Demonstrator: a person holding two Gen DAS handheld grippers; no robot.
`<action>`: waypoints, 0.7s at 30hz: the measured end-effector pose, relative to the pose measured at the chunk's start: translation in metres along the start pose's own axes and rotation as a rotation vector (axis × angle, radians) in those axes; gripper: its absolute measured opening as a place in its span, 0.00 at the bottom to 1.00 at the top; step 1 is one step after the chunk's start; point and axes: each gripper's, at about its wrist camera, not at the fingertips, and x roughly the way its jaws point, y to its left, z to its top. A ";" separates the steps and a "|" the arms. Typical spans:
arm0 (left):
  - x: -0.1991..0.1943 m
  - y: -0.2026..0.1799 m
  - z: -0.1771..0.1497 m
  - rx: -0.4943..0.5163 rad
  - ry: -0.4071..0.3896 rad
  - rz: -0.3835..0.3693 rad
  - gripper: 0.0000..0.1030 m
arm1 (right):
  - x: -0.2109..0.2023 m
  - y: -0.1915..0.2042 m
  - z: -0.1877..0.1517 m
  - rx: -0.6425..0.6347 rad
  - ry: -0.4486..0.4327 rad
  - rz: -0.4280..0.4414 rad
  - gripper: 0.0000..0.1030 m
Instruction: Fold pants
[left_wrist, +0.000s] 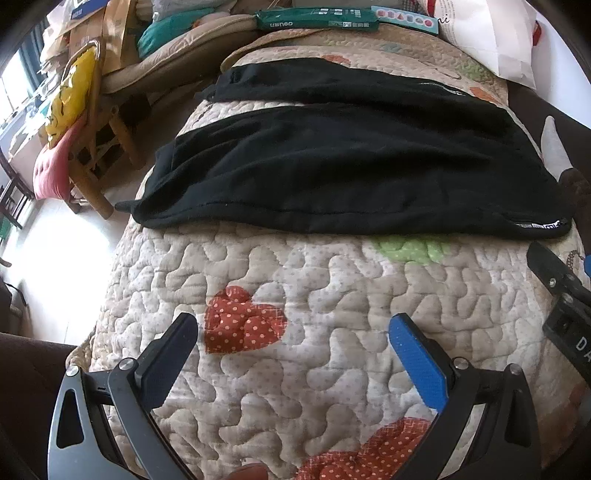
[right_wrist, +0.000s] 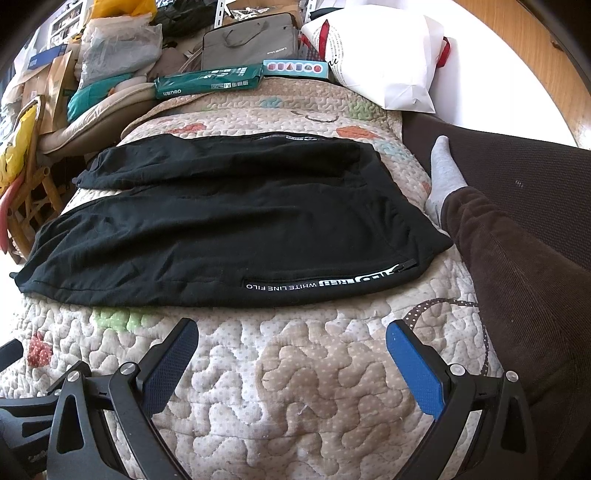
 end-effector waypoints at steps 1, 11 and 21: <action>0.001 0.000 0.000 -0.001 0.002 0.001 1.00 | 0.000 0.000 0.000 0.000 0.000 0.000 1.00; 0.006 -0.001 -0.002 0.007 0.007 -0.004 1.00 | 0.001 0.003 -0.002 -0.015 0.013 0.002 1.00; 0.006 0.003 -0.014 -0.008 -0.038 -0.024 1.00 | 0.001 0.004 -0.002 -0.017 0.017 0.003 1.00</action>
